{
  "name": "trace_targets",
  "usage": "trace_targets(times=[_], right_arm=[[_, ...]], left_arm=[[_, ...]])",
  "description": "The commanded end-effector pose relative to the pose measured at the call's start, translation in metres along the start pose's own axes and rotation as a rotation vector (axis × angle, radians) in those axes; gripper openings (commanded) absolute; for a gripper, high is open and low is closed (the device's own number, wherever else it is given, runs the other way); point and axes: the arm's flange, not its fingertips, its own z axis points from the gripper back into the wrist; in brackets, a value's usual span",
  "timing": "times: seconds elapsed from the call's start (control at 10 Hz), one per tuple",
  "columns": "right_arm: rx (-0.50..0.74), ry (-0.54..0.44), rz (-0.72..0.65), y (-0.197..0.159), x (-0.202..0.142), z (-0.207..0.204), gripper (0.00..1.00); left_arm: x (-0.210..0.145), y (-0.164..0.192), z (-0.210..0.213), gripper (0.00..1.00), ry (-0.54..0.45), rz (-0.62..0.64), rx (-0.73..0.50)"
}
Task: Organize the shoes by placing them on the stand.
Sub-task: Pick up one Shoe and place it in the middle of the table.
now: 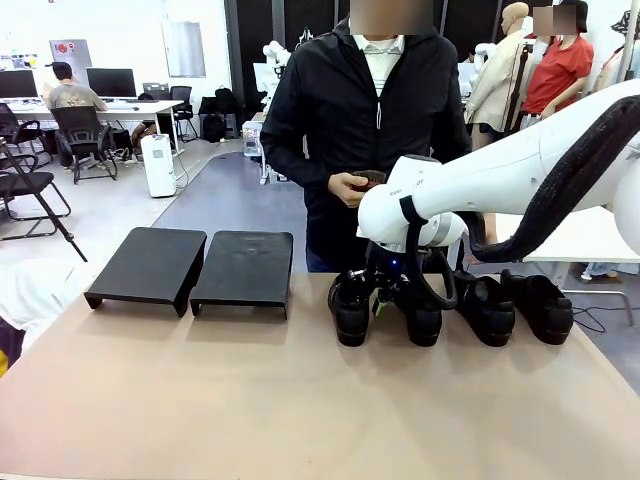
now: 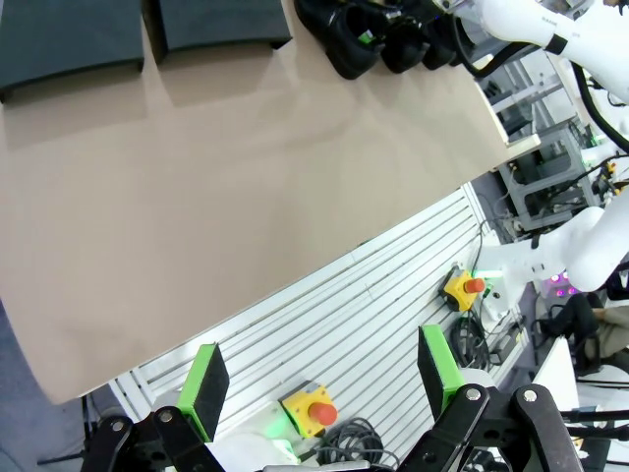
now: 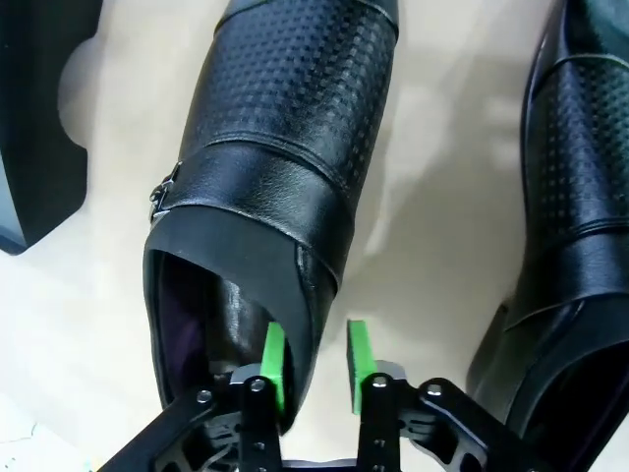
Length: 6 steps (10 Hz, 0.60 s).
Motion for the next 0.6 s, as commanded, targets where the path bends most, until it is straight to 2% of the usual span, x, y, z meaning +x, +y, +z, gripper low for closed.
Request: trace_targets(times=[0.0, 0.3, 0.5], right_arm=[[-0.045, 0.007, -0.015, 0.005, 0.006, 0.0, 0.0], [-0.053, 0.006, 0.021, 0.011, -0.004, 0.012, 0.0], [-0.135, -0.008, 0.086, 0.024, -0.033, 0.057, 0.0]], left_arm=[[0.0, 0.0, 0.001, 1.0, -0.004, -0.014, -0.018], [0.0, 0.0, 0.001, 1.0, -0.004, -0.014, -0.018], [0.0, 0.0, 0.001, 1.0, -0.004, -0.014, -0.018]])
